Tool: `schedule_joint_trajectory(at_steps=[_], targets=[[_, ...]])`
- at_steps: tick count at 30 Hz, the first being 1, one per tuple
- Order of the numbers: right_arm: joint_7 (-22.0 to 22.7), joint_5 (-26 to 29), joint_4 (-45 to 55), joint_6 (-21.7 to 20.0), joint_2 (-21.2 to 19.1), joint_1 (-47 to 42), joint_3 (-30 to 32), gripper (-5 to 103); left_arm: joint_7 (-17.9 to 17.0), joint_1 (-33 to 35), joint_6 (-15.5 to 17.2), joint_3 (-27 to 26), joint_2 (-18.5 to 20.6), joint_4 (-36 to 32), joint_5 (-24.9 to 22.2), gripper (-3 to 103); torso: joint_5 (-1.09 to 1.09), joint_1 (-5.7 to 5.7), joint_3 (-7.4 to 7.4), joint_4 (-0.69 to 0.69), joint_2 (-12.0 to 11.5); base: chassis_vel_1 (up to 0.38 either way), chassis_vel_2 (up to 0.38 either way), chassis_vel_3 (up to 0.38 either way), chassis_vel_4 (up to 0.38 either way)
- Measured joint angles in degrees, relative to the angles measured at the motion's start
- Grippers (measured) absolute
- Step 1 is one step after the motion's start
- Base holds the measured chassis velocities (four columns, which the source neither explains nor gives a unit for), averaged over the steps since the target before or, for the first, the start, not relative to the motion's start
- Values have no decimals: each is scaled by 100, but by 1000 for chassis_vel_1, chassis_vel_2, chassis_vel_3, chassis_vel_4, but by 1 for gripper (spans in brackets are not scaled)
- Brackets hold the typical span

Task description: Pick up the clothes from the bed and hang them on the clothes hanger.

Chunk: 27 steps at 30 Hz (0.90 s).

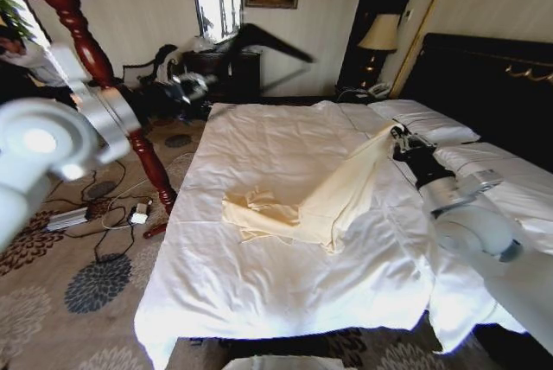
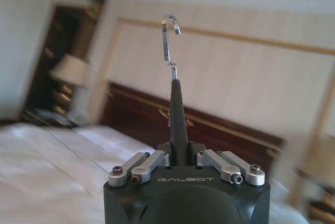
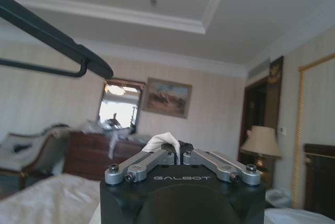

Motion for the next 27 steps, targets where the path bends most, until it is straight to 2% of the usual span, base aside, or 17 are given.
schedule_joint_trajectory(at_steps=[1, 5, 7, 10, 16, 27], targets=[[0, 0, 0, 0, 0, 0, 0, 1, 0, 0, 0, 0, 0, 0, 0, 16, 0, 0, 0, 0, 0, 0, 0, 0, 0], [422, 147, 203, -544, -366, -285, 465, 1, 102, 659, 116, 78, -30, -663, 25, 16, -4, 0, 0, 0, 0, 0, 0, 0, 0], [476, 179, 232, -601, -413, -323, 535, 1, 105, 728, 126, 87, -43, -712, 48, 16, -4, -1, 0, -1, 0, 0, 0, 0, 0], [645, 349, 417, -787, -586, -477, 834, 1, 114, 1076, 153, 154, -101, -893, 328, 16, -6, 1, 1, -2, 0, 0, 0, 0, 0], [633, 444, 608, -725, -617, -506, 978, 1, 101, 1371, 153, 203, -189, -895, 710, 16, -4, 0, 1, -3, 0, 0, 0, 0, 0], [173, 329, 754, -247, -505, -500, 958, 1, 87, 1317, 128, 274, -304, -392, 1301, 16, -5, 1, 1, -3, 0, 0, 0, 0, 0]])
